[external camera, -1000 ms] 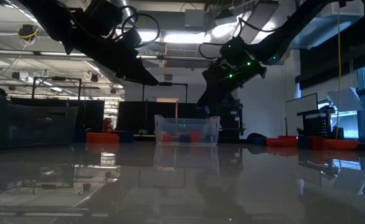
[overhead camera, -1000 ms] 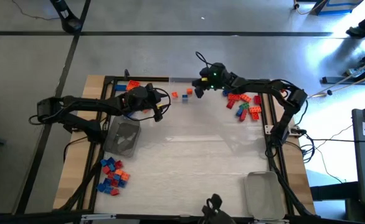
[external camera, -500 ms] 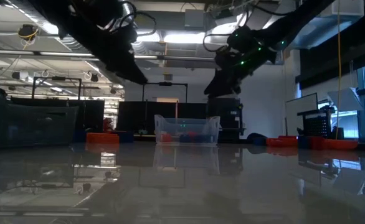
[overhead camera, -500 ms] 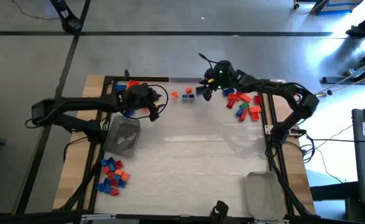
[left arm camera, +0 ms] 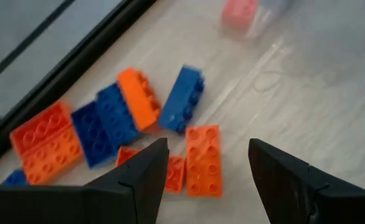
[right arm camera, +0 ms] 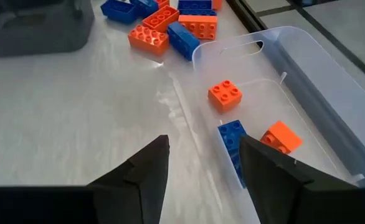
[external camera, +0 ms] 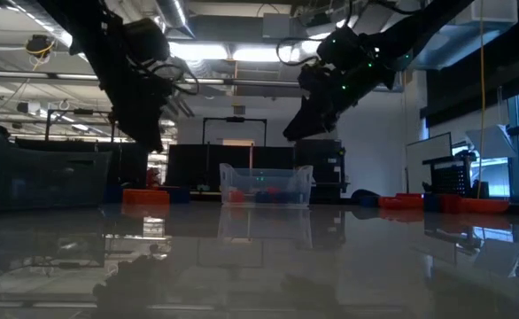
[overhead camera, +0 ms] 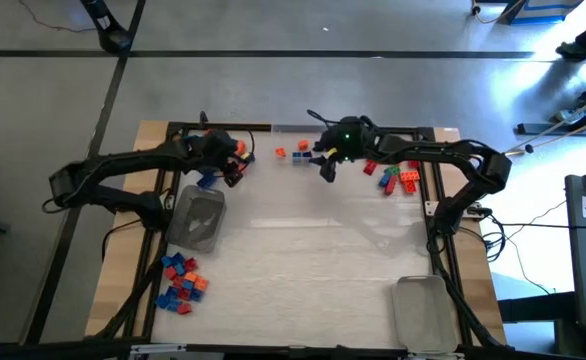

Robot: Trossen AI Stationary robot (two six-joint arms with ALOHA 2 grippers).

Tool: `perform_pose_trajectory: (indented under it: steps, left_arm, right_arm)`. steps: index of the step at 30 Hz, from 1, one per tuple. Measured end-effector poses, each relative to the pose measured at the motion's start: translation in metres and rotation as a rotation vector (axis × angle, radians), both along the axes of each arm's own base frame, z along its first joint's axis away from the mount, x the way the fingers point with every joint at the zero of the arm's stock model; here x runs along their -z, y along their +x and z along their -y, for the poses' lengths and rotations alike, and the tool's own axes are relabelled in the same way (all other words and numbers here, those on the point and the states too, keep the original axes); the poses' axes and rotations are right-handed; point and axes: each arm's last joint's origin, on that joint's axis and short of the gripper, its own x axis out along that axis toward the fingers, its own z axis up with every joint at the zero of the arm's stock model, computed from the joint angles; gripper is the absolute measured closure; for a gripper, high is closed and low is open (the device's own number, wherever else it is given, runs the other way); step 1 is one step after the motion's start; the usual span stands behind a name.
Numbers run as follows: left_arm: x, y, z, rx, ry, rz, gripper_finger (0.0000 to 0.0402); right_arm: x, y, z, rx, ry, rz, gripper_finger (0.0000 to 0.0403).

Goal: Sort blocks by size
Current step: Put the orange 4 game piece into the transparent bin

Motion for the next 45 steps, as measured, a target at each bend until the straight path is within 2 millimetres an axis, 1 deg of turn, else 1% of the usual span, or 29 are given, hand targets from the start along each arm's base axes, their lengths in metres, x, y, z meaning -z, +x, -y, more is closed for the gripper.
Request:
perform_pose_trajectory:
  steps: [3, 5, 7, 10, 12, 14, 17, 21, 25, 27, 30, 35, 39, 42, 45]
  left_arm:
    - [0.0, -0.001, -0.002, 0.003, 0.006, -0.01, 0.0192]
    - [-0.005, 0.001, -0.002, 0.035, 0.025, -0.014, 0.0192]
    - [-0.016, 0.007, 0.003, 0.088, 0.05, -0.005, 0.0192]
    - [-0.035, 0.016, 0.015, 0.175, 0.081, 0.019, 0.0192]
    - [-0.05, 0.021, 0.023, 0.233, 0.118, 0.059, 0.0192]
    - [-0.061, 0.024, 0.03, 0.28, 0.158, 0.106, 0.0192]
    - [-0.07, 0.031, 0.034, 0.328, 0.227, 0.185, 0.0192]
    - [-0.082, 0.04, 0.033, 0.378, 0.343, 0.288, 0.0192]
    - [-0.093, 0.044, 0.04, 0.431, 0.347, 0.303, 0.0191]
    - [-0.1, 0.045, 0.05, 0.462, 0.313, 0.304, 0.0191]
    - [-0.104, 0.043, 0.071, 0.515, 0.181, 0.268, 0.0191]
    - [-0.091, 0.031, 0.113, 0.569, -0.04, 0.113, 0.0191]
    - [-0.082, 0.016, 0.144, 0.51, -0.204, 0.024, 0.0191]
    - [-0.079, 0.008, 0.166, 0.447, -0.301, 0.014, 0.0191]
    - [-0.079, 0.002, 0.187, 0.433, -0.361, 0.034, 0.0191]
  right_arm:
    - [0.0, 0.002, -0.005, -0.02, -0.03, -0.01, 0.021]
    - [0.0, 0.003, -0.005, -0.024, -0.042, -0.014, 0.021]
    - [0.0, 0.002, -0.004, -0.021, -0.041, -0.017, 0.021]
    - [0.0, 0.002, -0.004, -0.019, -0.041, -0.017, 0.021]
    - [0.001, 0.002, -0.004, -0.02, -0.041, -0.018, 0.021]
    - [0.001, 0.002, -0.004, -0.022, -0.043, -0.02, 0.021]
    - [0.001, 0.001, -0.004, -0.027, -0.04, -0.028, 0.021]
    - [0.002, 0.001, -0.005, -0.039, -0.048, -0.033, 0.021]
    - [0.002, 0.001, -0.005, -0.046, -0.058, -0.035, 0.021]
    - [0.002, 0.001, -0.005, -0.046, -0.057, -0.037, 0.021]
    - [0.003, 0.0, -0.005, -0.047, -0.051, -0.047, 0.021]
    - [0.005, -0.001, -0.006, -0.047, -0.038, -0.069, 0.021]
    - [0.005, -0.001, -0.006, -0.046, -0.038, -0.068, 0.021]
    - [0.005, -0.001, -0.006, -0.046, -0.038, -0.067, 0.021]
    - [0.004, -0.001, -0.006, -0.046, -0.039, -0.067, 0.021]
